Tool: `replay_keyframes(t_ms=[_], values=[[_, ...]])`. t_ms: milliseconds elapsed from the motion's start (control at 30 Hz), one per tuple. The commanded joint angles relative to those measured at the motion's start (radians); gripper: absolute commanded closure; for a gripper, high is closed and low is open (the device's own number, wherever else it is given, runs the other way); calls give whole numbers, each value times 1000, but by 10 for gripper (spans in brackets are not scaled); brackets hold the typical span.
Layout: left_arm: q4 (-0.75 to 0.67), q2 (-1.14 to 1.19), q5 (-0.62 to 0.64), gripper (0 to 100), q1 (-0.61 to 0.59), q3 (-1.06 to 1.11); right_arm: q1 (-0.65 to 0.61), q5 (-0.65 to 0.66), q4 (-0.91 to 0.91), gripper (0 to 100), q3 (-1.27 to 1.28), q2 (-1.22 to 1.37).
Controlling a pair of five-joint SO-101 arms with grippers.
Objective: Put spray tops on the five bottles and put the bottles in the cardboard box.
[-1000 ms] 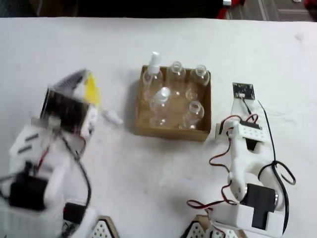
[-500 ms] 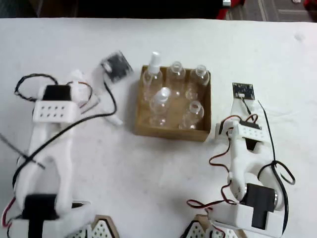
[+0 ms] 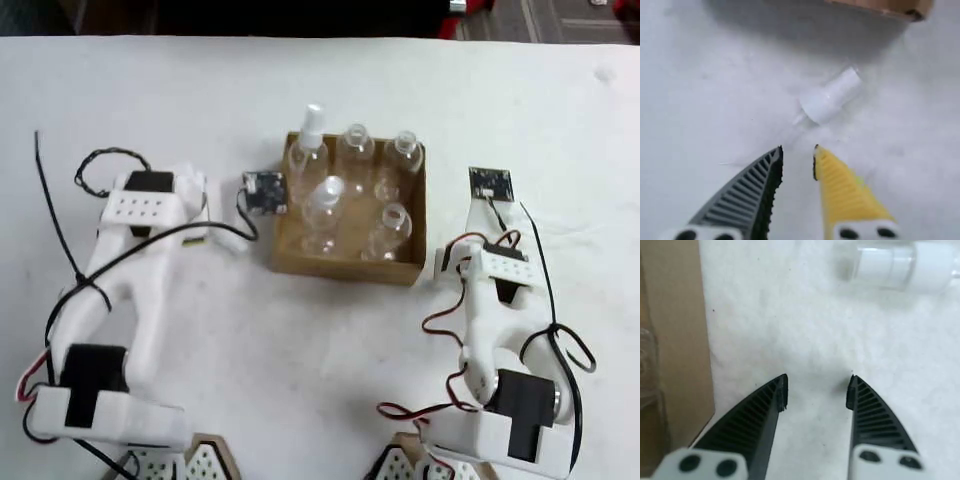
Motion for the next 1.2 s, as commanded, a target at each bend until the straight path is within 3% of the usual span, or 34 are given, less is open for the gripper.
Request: replay_keyframes(t_ms=[0, 167, 300, 400, 600, 733, 867, 1033, 1167], values=[[-186, 28, 195, 871, 7, -15, -8, 12, -18, 824, -43, -4], [-440, 156, 387, 871, -24, -8, -8, 12, -18, 824, -43, -4], [-549, 297, 384, 870, -65, -17, -8, 12, -16, 825, -43, -4], [-554, 337, 290, 872, -107, -17, -8, 12, -16, 825, -43, -4], [-356, 305, -34, 872, -239, -6, -8, 12, -16, 824, -43, -4], [-14, 219, -259, 873, -277, -11, -8, 12, -16, 824, -43, -4], [216, 85, -356, 921, -272, -14, -8, 12, -16, 824, -43, -4], [229, -91, -281, 963, -240, -14, -8, 12, -16, 824, -43, -4], [207, -189, 23, 928, -110, -14, -8, 12, -16, 824, -43, -4]])
